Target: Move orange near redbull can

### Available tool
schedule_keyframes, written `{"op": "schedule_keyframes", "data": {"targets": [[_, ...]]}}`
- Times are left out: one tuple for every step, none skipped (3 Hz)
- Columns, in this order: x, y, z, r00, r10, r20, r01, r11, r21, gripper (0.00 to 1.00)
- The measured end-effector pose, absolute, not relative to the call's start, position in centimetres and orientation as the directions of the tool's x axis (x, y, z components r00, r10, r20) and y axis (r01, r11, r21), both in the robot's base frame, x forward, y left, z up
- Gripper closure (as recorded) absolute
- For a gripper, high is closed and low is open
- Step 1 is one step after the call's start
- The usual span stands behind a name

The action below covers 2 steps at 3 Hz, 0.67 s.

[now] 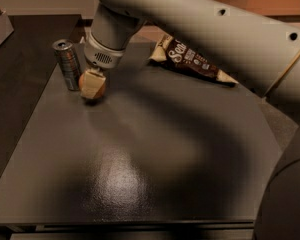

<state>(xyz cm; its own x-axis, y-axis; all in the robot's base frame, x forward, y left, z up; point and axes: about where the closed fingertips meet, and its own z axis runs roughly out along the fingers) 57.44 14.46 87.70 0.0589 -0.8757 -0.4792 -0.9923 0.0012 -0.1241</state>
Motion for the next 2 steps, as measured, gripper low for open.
{"op": "schedule_keyframes", "data": {"targets": [[58.31,14.32,86.55,0.05,-0.879,-0.475,-0.992,0.011,-0.125,0.82],[58.94,14.15,85.83,0.045,-0.881,-0.471,-0.991,0.021,-0.134,0.59]]}}
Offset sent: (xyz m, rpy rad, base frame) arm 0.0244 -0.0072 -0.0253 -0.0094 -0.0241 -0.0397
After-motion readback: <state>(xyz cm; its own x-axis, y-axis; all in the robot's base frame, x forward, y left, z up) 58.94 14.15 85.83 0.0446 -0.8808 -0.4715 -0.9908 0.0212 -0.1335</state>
